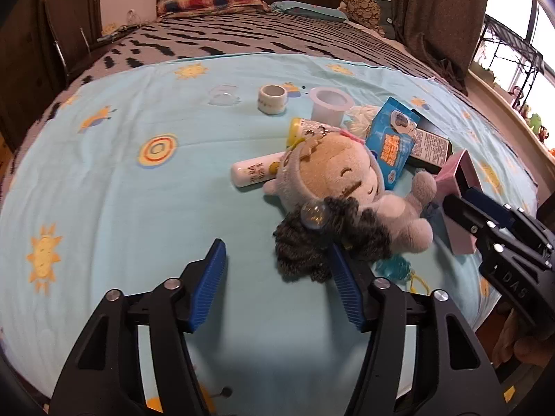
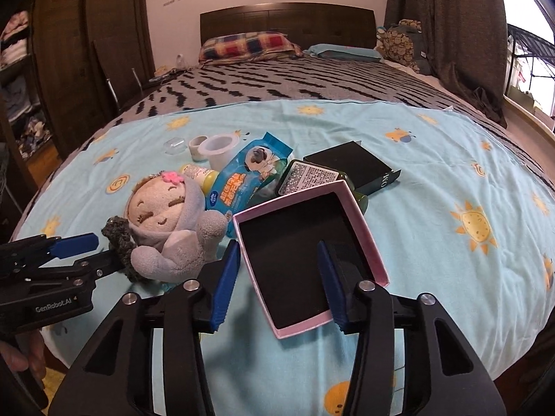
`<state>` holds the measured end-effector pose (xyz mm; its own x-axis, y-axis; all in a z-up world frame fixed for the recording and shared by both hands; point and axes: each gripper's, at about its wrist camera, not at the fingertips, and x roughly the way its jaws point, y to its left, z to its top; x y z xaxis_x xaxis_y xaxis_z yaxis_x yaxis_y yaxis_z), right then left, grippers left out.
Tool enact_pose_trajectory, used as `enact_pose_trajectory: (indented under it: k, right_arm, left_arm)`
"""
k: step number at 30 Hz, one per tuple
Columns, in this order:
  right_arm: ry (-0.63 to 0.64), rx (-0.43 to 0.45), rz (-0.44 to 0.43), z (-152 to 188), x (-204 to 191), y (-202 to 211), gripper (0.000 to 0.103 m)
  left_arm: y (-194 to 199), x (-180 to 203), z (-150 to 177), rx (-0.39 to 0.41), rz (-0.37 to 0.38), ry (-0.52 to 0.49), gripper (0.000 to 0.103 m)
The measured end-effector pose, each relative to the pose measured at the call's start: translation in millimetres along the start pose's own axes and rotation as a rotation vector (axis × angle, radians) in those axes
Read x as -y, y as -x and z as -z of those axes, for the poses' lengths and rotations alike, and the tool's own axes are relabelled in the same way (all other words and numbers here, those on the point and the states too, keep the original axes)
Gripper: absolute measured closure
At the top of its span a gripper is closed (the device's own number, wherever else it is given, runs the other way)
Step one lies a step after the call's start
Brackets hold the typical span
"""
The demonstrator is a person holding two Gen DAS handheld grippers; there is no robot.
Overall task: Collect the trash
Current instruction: 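Grasp the pink-rimmed black box with right tool while left tool grasps black fuzzy ball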
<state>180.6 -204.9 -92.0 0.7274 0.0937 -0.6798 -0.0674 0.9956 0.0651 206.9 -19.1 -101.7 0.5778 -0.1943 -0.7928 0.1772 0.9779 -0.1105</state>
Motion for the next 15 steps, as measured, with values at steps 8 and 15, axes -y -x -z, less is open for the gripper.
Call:
enact_pose_trajectory:
  k: [8,15]
  right_arm:
    - [0.021,0.000,0.007,0.3,-3.5,-1.5,0.097]
    - [0.040,0.037,0.007,-1.6,-9.0,23.4,0.100]
  left_arm:
    - [1.4,5.0,-1.0,0.009,0.067,0.003,0.084]
    - [20.5,7.3,3.7,0.037,0.056,-0.008,0.088]
